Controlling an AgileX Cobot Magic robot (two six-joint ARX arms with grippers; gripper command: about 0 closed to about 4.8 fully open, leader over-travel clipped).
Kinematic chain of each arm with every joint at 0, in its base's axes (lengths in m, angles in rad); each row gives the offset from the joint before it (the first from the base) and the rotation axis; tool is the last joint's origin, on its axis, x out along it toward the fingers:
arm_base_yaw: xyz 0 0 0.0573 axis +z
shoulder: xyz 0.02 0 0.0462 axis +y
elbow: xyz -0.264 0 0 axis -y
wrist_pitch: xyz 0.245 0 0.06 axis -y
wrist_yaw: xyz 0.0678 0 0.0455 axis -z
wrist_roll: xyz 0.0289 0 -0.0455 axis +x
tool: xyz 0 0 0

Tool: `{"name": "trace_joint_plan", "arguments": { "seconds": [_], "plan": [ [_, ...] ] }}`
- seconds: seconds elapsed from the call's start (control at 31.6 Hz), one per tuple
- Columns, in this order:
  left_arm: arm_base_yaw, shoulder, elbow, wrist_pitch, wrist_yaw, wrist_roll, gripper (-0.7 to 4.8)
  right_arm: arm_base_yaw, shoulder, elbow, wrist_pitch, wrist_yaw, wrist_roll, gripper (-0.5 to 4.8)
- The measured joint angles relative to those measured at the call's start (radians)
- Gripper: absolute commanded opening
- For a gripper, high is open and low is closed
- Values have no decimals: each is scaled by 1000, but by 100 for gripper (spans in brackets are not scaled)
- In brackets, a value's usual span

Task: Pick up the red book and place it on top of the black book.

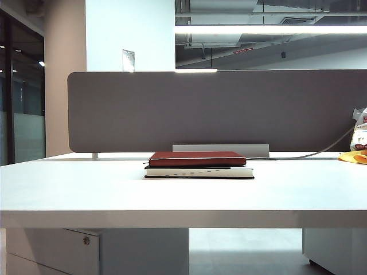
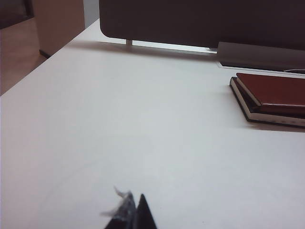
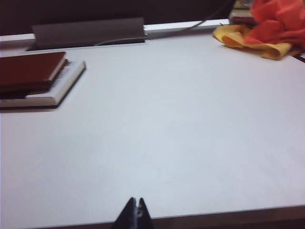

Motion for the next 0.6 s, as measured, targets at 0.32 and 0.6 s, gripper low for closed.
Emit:
{"name": "trace_joint_plan", "arguments": {
  "seconds": [0.32, 0.6],
  "plan": [
    [0, 0, 0, 0, 0, 0, 13, 3, 0, 0, 1, 3, -5, -1],
    [0, 0, 0, 0, 0, 0, 13, 3, 0, 0, 1, 2, -109, -1]
  ]
}}
